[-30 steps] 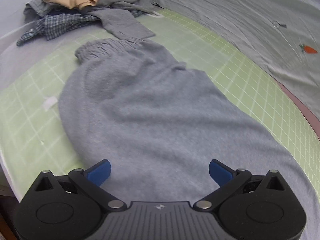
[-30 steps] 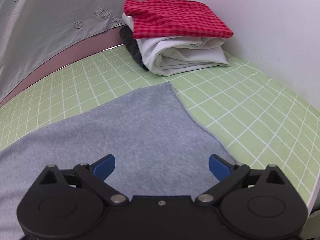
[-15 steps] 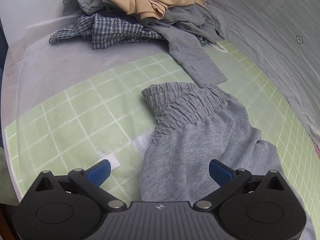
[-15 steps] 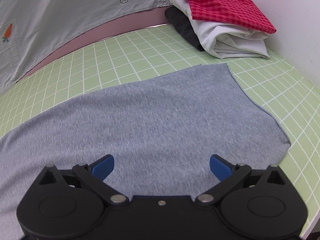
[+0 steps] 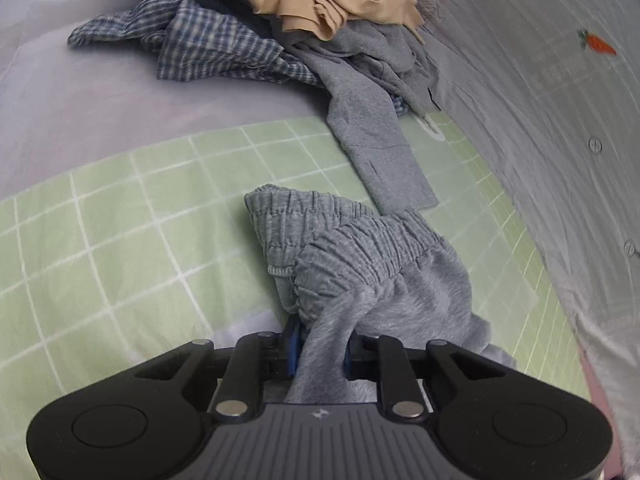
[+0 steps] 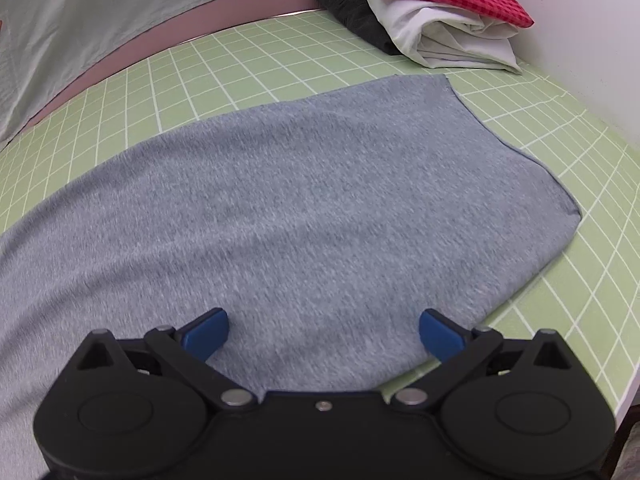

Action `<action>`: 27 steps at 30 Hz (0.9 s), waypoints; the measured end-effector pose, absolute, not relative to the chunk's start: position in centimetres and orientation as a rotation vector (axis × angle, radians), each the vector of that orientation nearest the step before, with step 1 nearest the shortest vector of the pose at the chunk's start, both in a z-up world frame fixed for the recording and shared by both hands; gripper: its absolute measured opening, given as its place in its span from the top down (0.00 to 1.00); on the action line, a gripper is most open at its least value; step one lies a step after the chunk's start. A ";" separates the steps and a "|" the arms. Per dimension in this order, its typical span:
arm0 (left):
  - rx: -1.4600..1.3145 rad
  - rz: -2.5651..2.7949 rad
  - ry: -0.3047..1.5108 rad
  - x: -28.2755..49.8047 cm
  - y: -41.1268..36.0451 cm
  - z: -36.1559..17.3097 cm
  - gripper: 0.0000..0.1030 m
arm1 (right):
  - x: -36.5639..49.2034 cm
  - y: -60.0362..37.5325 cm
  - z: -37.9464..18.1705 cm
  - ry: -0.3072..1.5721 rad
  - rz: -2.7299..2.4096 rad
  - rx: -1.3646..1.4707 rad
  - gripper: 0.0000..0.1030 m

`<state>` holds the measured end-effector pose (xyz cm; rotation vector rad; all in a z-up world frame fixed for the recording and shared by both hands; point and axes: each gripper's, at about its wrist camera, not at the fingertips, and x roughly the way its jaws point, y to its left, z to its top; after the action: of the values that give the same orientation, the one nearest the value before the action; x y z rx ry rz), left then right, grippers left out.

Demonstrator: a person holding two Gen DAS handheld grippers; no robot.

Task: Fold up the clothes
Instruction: 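Move the left gripper to the elastic waistband and grasp it, then lift the waistband with the left gripper, fold it over, and open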

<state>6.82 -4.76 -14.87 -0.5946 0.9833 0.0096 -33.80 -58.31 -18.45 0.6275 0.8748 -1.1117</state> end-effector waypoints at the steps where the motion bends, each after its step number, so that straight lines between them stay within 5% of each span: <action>1: -0.607 0.022 0.970 6.6 -4.5 -14.8 0.82 | -34.0 -58.4 -18.5 0.869 -1.114 0.631 0.00; 8: -0.718 0.047 0.936 5.6 -3.3 -15.7 0.74 | -34.8 -58.7 -18.6 0.873 -1.092 0.614 0.00; 13: -0.581 -0.015 0.894 5.1 -5.3 -13.5 0.85 | -35.0 -59.0 -18.5 0.874 -1.082 0.618 0.00; 27: -0.158 -0.505 0.763 -2.7 -21.8 -7.2 0.86 | -37.7 -60.3 -16.0 0.708 -1.151 0.633 0.00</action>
<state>-2.72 -21.79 -7.18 -0.1584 0.7633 -0.5051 -37.72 -60.26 -16.03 0.6325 0.7084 -1.1506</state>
